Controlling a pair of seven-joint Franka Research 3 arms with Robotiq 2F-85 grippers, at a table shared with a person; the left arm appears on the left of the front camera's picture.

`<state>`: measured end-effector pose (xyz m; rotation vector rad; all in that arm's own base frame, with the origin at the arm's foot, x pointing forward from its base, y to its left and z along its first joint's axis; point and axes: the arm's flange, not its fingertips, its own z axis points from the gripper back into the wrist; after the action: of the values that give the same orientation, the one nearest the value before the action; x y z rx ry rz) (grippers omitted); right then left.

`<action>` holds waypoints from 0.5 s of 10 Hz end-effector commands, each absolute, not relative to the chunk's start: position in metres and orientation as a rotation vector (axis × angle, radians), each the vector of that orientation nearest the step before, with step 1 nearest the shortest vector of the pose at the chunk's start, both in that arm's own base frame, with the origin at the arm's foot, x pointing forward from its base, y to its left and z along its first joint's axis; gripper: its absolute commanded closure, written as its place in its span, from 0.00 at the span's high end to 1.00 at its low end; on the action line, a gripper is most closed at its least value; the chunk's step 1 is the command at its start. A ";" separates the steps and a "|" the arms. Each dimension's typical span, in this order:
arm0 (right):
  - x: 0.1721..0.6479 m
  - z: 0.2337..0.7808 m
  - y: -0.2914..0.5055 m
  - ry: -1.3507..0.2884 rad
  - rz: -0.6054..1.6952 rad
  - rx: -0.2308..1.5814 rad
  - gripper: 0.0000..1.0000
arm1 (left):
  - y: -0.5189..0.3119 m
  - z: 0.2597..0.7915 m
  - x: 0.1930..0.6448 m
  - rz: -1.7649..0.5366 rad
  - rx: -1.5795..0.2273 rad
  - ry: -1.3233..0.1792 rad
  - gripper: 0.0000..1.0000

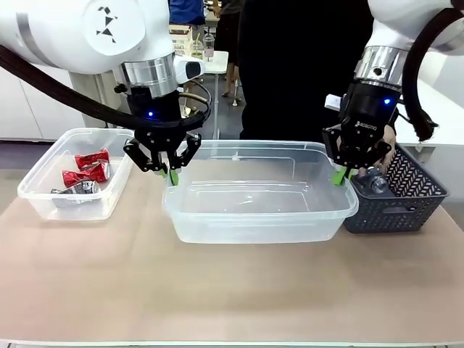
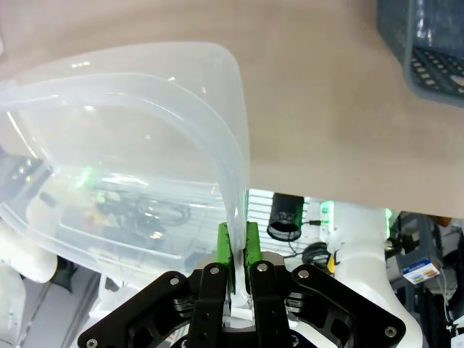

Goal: Sort the waste into each basket.
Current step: Offer the picked Organizing box to the human.

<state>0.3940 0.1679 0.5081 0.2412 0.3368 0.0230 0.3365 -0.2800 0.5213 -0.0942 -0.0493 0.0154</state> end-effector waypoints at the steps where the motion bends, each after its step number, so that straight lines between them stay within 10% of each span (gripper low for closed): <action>1: 0.391 0.509 0.169 0.335 0.034 0.245 0.00 | -0.280 0.522 0.336 0.016 -0.094 -0.050 0.07; 5: 0.391 0.509 0.169 0.335 0.034 0.245 0.00 | -0.280 0.522 0.336 0.016 -0.094 -0.050 0.07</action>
<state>0.3939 0.1679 0.5081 0.2412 0.3369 0.0231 0.3367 -0.2801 0.5210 -0.0940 -0.0486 0.0152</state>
